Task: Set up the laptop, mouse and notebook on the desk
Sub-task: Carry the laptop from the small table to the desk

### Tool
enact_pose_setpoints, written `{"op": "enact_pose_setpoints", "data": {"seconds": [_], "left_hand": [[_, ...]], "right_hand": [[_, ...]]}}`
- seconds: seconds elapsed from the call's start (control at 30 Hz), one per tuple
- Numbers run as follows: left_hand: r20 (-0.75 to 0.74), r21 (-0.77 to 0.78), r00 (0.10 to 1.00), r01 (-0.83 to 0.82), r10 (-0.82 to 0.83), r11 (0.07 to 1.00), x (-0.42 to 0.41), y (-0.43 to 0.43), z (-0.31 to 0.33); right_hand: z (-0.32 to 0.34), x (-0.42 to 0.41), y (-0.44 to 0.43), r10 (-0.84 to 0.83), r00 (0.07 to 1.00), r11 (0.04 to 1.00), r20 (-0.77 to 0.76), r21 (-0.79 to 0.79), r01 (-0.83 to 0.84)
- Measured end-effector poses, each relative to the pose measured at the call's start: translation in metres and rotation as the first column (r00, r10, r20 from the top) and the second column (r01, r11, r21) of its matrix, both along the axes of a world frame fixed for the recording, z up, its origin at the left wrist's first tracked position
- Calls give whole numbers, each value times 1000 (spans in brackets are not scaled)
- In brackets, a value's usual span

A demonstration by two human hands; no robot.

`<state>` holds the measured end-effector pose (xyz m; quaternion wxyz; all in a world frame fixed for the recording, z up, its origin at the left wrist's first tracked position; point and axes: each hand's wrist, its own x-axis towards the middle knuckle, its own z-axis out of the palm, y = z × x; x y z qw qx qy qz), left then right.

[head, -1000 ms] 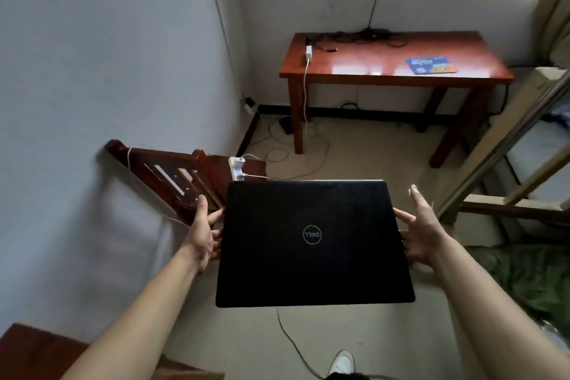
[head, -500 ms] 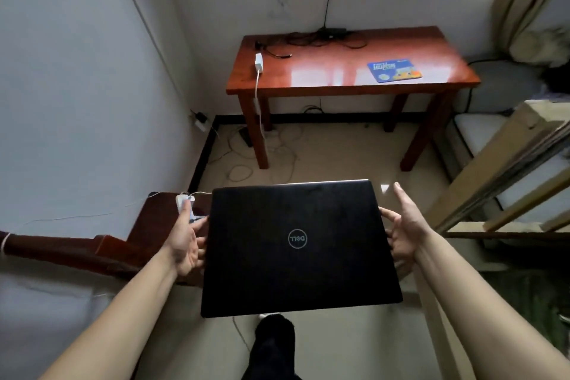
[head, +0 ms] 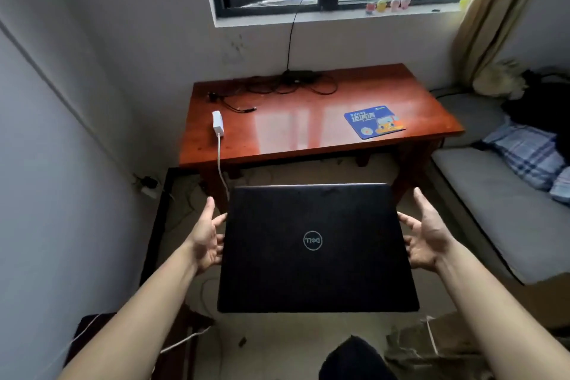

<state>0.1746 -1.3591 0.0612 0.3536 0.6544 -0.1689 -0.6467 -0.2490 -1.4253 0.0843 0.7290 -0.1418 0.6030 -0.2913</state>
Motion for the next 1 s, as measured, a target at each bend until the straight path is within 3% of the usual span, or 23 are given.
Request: {"op": "enact_pose_setpoints", "data": {"seconds": [0.33,0.67,1.0], "left_hand": [[97,67,995,-6,0,998,-3,-239,-34],[89,126,992,-96,85,987,28,-439,-19],[-2,282,999,39,-40,959,86,-555,-84]], "right_hand": [[-46,13,-240,57,998,998,18,33,-58],[-37,54,-480,162,986,987,-33,16,-161],[-76,117,-588,153,980,980,-126,143,-135]]}}
